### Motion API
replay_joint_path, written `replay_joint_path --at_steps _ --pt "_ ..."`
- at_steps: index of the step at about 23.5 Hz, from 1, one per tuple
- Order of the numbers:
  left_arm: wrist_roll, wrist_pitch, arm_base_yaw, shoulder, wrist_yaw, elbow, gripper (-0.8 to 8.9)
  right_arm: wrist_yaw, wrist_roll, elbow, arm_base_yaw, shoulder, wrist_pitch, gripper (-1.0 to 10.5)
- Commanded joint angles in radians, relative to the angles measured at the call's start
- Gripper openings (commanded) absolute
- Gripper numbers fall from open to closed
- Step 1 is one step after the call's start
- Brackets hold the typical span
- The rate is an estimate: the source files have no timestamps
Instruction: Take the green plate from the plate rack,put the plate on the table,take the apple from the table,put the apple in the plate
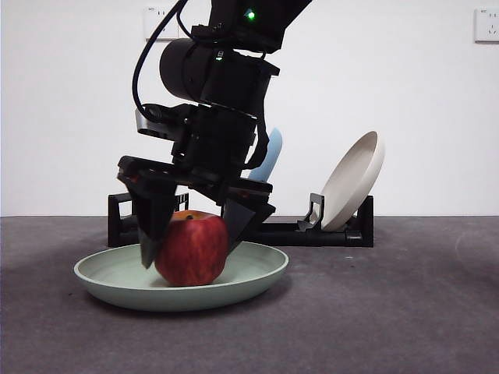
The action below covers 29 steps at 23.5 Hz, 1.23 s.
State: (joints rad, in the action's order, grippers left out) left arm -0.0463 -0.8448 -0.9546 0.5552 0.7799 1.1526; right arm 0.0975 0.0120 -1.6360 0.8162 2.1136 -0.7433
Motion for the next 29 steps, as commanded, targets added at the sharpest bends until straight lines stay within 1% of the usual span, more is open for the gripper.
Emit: replay_joint_path --at_steps 1,4,10,19,20,22,24,25,26,27,28,29 --pt "-0.011 0.003 0.001 -0.002 0.003 -0.006 3.77 0.001 -0.002 -0.003 0.003 -0.002 0.001 5.4" --pt "-0.014 0.005 0.001 -0.001 0.001 -0.006 3.77 0.0 -0.002 -0.003 0.002 -0.036 -0.002 5.3" --pt "-0.014 0.013 0.001 0.037 0.001 -0.006 3.77 -0.003 -0.007 -0.003 0.0 -0.159 -0.023 5.3" --pt "-0.006 0.015 0.001 0.184 -0.007 -0.006 3.69 -0.003 -0.014 -0.003 -0.051 -0.412 -0.119 5.3" --pt "-0.002 0.015 0.001 0.2 -0.022 -0.006 3.41 -0.003 -0.014 -0.003 -0.061 -0.442 -0.133 5.3" --pt "0.004 0.018 0.001 0.234 -0.075 -0.006 2.18 -0.003 -0.014 -0.003 -0.081 -0.497 -0.16 5.2" --pt "0.035 0.03 0.001 0.266 -0.155 -0.006 0.45 -0.004 -0.015 -0.003 -0.102 -0.554 -0.195 4.1" --pt "0.054 0.05 0.001 0.286 -0.21 -0.006 -0.17 -0.01 -0.014 -0.003 -0.119 -0.593 -0.225 2.8" --pt "0.066 0.076 0.001 0.304 -0.259 -0.006 -0.09 -0.031 -0.014 -0.003 -0.134 -0.629 -0.259 1.4" --pt "0.079 0.103 0.001 0.319 -0.312 -0.006 -0.09 -0.056 -0.015 -0.003 -0.15 -0.666 -0.294 0.4" --pt "0.079 0.134 0.001 0.333 -0.364 -0.006 -0.09 -0.081 -0.026 -0.003 -0.164 -0.698 -0.329 -0.2" --pt "0.082 0.159 0.001 0.343 -0.409 -0.006 -0.09 -0.1 -0.035 -0.003 -0.177 -0.726 -0.359 -0.2"
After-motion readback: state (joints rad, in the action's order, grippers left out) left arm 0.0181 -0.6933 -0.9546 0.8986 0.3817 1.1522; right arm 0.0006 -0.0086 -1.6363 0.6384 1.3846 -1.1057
